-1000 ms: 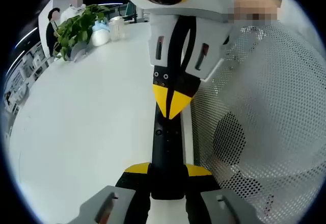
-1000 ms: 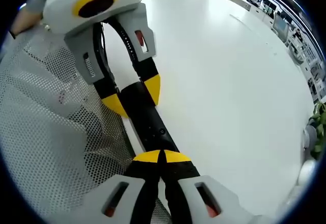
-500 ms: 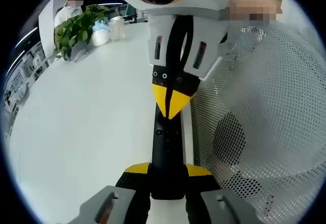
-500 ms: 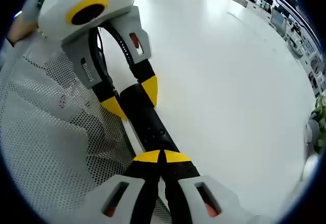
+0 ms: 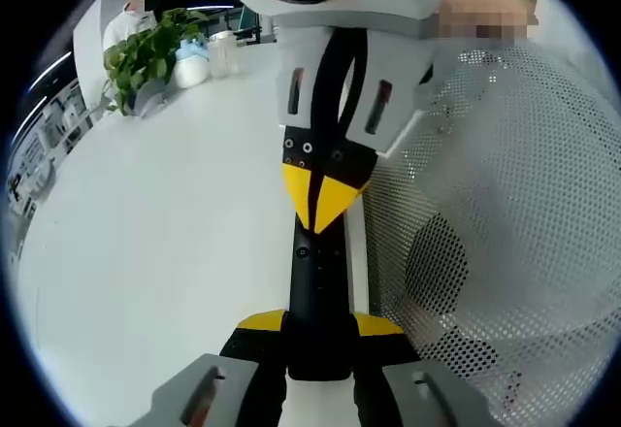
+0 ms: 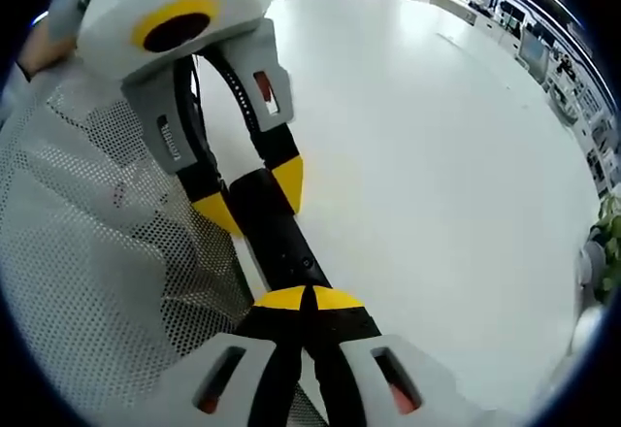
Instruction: Press the specified remote control buttons in sequence, fully releasing each button before pressing the next.
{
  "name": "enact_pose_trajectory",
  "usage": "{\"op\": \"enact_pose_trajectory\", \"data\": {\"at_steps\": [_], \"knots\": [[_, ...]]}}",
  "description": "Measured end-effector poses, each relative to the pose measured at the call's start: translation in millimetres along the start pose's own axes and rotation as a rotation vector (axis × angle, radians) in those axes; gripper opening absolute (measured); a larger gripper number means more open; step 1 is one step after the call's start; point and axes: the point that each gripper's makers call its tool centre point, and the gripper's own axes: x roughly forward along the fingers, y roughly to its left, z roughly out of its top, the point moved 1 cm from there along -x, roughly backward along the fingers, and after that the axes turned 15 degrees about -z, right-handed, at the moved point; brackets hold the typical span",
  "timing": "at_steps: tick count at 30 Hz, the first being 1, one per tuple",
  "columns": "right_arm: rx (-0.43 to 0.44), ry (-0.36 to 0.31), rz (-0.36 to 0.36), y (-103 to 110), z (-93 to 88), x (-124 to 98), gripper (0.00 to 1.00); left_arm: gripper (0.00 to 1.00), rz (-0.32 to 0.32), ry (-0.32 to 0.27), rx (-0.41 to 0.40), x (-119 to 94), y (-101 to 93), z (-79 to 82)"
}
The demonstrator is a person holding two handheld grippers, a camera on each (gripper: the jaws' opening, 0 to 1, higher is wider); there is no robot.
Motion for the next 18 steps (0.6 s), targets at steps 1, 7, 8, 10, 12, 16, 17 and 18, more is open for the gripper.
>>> {"op": "enact_pose_trajectory", "data": {"at_steps": [1, 7, 8, 10, 12, 16, 17, 18], "knots": [[0.002, 0.0, 0.001, -0.1, 0.1, -0.1, 0.0, 0.24, 0.0, 0.0, 0.0, 0.0, 0.0, 0.0], [-0.002, 0.003, -0.005, 0.5, 0.5, 0.6, 0.0, 0.24, -0.002, -0.003, -0.004, -0.1, 0.1, 0.1], [-0.004, 0.003, -0.008, 0.4, 0.5, 1.2, 0.0, 0.24, -0.002, -0.002, -0.005, -0.1, 0.2, 0.1], [-0.007, -0.001, -0.013, 0.2, 0.3, 1.4, 0.0, 0.24, -0.002, -0.003, -0.006, -0.1, 0.3, 0.3], [-0.002, 0.001, -0.018, 0.0, 0.5, 1.5, 0.0, 0.24, -0.002, -0.003, -0.005, -0.1, 0.3, 0.5], [0.006, 0.02, -0.021, -0.4, 0.9, 2.2, 0.0, 0.24, -0.001, 0.002, 0.004, 0.3, 0.4, 1.0], [0.009, 0.022, -0.021, -0.4, 0.9, 2.2, 0.0, 0.24, -0.001, 0.003, 0.005, 0.5, 0.4, 1.1], [0.016, 0.027, -0.025, -0.4, 0.7, 2.1, 0.0, 0.24, -0.001, 0.004, 0.006, 0.6, 0.4, 1.2]]}}
